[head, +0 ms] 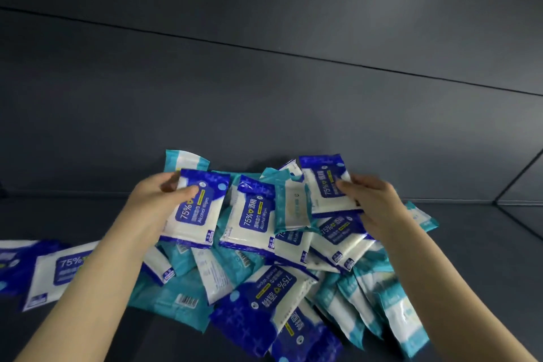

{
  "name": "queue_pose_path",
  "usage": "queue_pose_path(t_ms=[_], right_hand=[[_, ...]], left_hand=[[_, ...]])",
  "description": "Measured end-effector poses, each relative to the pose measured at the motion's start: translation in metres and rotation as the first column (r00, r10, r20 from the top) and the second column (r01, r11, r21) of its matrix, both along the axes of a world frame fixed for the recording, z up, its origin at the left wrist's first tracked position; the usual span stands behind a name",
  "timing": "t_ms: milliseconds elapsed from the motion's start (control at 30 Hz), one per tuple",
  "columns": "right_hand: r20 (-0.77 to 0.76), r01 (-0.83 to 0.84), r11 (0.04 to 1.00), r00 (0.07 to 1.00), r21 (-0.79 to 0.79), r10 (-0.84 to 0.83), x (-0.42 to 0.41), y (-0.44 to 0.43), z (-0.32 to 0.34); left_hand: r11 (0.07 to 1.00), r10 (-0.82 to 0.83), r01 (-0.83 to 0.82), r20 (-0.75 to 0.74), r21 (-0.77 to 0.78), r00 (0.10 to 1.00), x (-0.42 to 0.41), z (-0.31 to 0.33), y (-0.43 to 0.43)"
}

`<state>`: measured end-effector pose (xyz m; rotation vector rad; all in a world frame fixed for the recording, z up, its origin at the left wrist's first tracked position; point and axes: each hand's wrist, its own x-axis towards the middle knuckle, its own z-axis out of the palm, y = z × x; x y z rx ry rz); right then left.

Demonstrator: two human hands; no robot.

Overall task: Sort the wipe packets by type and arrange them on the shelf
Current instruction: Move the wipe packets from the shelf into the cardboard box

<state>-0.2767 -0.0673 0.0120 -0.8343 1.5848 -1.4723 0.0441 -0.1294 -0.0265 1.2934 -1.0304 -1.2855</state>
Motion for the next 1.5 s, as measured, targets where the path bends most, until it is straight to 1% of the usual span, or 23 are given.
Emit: queue_pose_path(t_ms=[33, 67, 100, 133, 167, 200, 233, 267, 333, 400, 467, 533, 633, 700, 767, 833, 933, 1000, 1100, 1200, 1300, 1367, 1500], right_hand=[[0.039, -0.040, 0.999, 0.998, 0.024, 0.039, 0.008, -0.002, -0.004], [-0.036, -0.068, 0.995, 0.997, 0.069, 0.070, 0.014, -0.004, -0.008], [-0.190, -0.074, 0.988, 0.977, 0.135, 0.099, 0.018, -0.009, -0.013], [-0.359, -0.070, 0.976, 0.922, 0.207, 0.143, 0.023, -0.010, -0.016], [-0.477, -0.049, 0.961, 0.861, 0.271, 0.179, 0.025, -0.014, -0.020], [-0.508, -0.043, 0.948, 0.836, 0.314, 0.207, 0.028, -0.015, -0.020], [-0.502, -0.043, 0.943, 0.838, 0.329, 0.213, 0.030, -0.016, -0.019], [-0.489, -0.059, 0.942, 0.843, 0.331, 0.224, 0.032, -0.016, -0.017], [-0.441, -0.097, 0.941, 0.864, 0.325, 0.241, 0.033, -0.017, -0.015], [-0.385, -0.103, 0.943, 0.895, 0.316, 0.227, 0.032, -0.018, -0.017], [-0.360, -0.089, 0.952, 0.912, 0.294, 0.196, 0.031, -0.019, -0.023], [-0.337, -0.089, 0.967, 0.927, 0.238, 0.168, 0.032, -0.016, -0.027], [-0.253, -0.113, 0.988, 0.958, 0.110, 0.137, 0.034, -0.011, -0.030], [-0.177, -0.126, 0.992, 0.976, 0.017, 0.127, 0.037, -0.010, -0.029], [-0.151, -0.136, 0.987, 0.981, -0.081, 0.123, 0.043, -0.007, -0.026], [-0.180, -0.131, 0.976, 0.979, -0.172, 0.100, 0.048, -0.003, -0.023], [-0.196, -0.090, 0.967, 0.980, -0.239, 0.043, 0.051, 0.004, -0.017], [-0.170, -0.062, 0.976, 0.985, -0.207, 0.026, 0.051, 0.008, -0.013], [-0.118, -0.063, 0.998, 0.991, -0.017, 0.060, 0.054, 0.015, -0.010], [-0.278, -0.105, 0.979, 0.949, 0.173, 0.151, 0.061, 0.024, -0.019], [-0.416, -0.029, 0.978, 0.902, 0.205, 0.114, 0.071, 0.025, -0.029], [-0.457, -0.017, 0.982, 0.884, 0.186, 0.102, 0.074, 0.023, -0.031], [-0.534, -0.073, 0.966, 0.822, 0.248, 0.199, 0.082, 0.027, -0.023]], left_hand=[[1.000, -0.016, 0.016, -0.087, 0.002, 0.996, 0.001, 0.003, 0.002], [1.000, -0.028, 0.029, -0.151, 0.005, 0.988, 0.000, 0.005, 0.004], [0.999, -0.042, 0.045, -0.204, 0.009, 0.978, -0.003, 0.007, 0.007], [0.997, -0.065, 0.070, -0.227, 0.016, 0.972, -0.007, 0.009, 0.009], [0.994, -0.094, 0.102, -0.232, 0.024, 0.968, -0.014, 0.008, 0.011], [0.991, -0.124, 0.131, -0.197, 0.020, 0.972, -0.022, 0.006, 0.014], [0.990, -0.143, 0.144, -0.109, 0.005, 0.984, -0.031, 0.002, 0.015], [0.989, -0.142, 0.143, 0.043, -0.031, 0.989, -0.039, -0.003, 0.015], [0.982, -0.105, 0.153, 0.341, -0.114, 0.934, -0.049, -0.007, 0.018], [0.964, -0.129, 0.224, 0.483, -0.144, 0.866, -0.054, -0.004, 0.023], [0.940, -0.219, 0.325, 0.542, -0.107, 0.811, -0.056, -0.003, 0.028], [0.926, -0.286, 0.366, 0.466, -0.091, 0.838, -0.059, -0.003, 0.032], [0.952, -0.249, 0.280, 0.219, -0.122, 0.943, -0.061, -0.004, 0.035], [0.957, -0.231, 0.246, 0.109, -0.152, 0.967, -0.058, -0.002, 0.036], [0.965, -0.184, 0.193, 0.066, -0.178, 0.981, -0.050, 0.001, 0.033], [0.979, -0.097, 0.098, 0.017, -0.181, 0.995, -0.036, 0.005, 0.027], [0.983, 0.015, -0.020, -0.028, -0.180, 0.999, -0.008, 0.009, 0.010], [0.985, 0.061, -0.061, -0.006, -0.162, 0.998, 0.010, 0.010, -0.004], [0.990, 0.066, -0.056, 0.084, -0.127, 0.994, 0.024, 0.003, -0.021], [0.987, 0.072, -0.048, 0.151, -0.155, 0.986, 0.026, -0.007, -0.029], [0.978, 0.072, -0.025, 0.220, -0.208, 0.973, 0.026, -0.014, -0.031], [0.976, 0.055, -0.009, 0.209, -0.216, 0.976, 0.025, -0.013, -0.025], [0.955, 0.043, 0.021, 0.207, -0.297, 0.977, 0.024, -0.012, -0.018]])
